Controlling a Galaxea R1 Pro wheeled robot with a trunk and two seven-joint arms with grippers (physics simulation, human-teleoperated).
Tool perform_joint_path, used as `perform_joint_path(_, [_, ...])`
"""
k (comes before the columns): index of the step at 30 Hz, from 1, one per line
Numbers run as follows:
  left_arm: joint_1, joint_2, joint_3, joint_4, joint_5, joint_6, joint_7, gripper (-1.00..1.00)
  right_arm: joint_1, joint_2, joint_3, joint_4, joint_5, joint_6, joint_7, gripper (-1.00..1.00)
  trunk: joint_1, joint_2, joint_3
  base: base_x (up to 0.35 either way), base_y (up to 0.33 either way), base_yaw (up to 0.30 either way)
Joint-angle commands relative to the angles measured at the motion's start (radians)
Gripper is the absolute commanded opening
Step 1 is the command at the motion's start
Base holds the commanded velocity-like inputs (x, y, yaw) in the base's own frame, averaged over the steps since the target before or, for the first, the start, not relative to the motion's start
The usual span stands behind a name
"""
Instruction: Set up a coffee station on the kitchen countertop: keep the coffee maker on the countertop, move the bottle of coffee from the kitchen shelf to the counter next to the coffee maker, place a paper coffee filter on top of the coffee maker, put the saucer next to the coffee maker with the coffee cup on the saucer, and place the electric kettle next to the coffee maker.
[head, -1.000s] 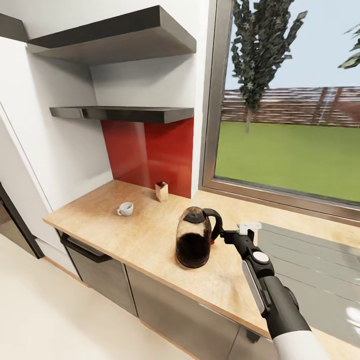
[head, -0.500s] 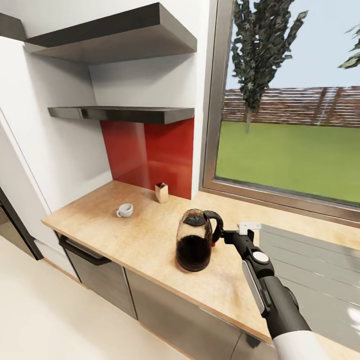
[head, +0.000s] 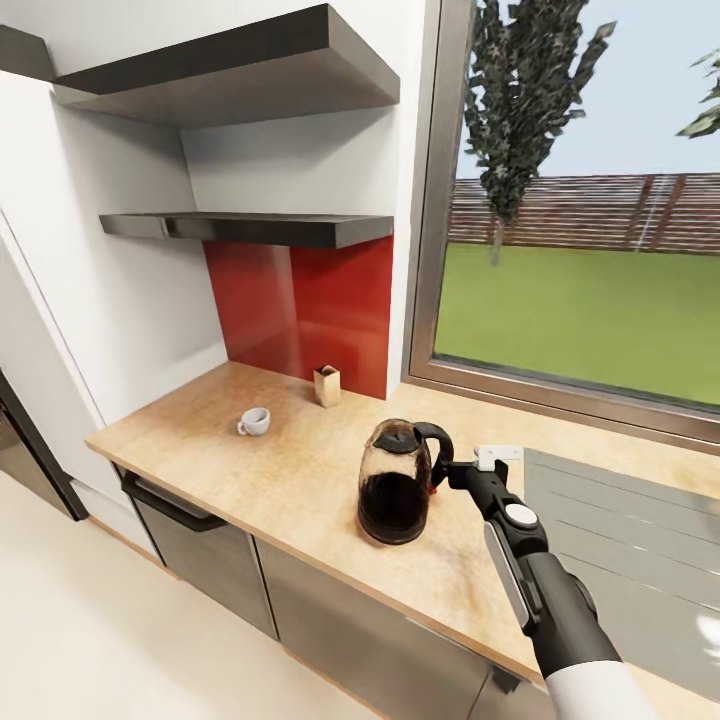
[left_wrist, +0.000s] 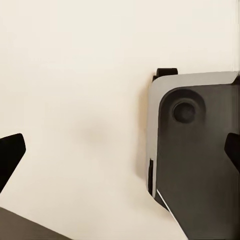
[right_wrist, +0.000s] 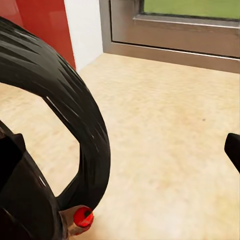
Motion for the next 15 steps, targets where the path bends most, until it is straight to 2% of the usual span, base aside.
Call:
perform_joint_path(1, [-0.001,-0.001,0.008,0.001,-0.009,-0.004,-0.002,1.00,0.000,0.000,0.002,-0.001,-0.002,0.006,-0.006,1.00,0.001,-0.002,-0.002,0.000,0.000,0.000])
perform_joint_path(8, [-0.001,-0.004,0.008,0.001,-0.007,-0.005,-0.003,1.00,-0.001,0.000,0.001,-0.001,-0.001,0.006,-0.007,1.00,0.001,-0.002,-0.002,0.023,0.000,0.000])
perform_joint_path(15, [-0.001,-0.004,0.008,0.002,-0.007,-0.004,-0.003,1.00,0.000,0.000,0.001,-0.001,-0.001,0.006,-0.007,1.00,0.001,-0.002,-0.002,0.132,0.000,0.000])
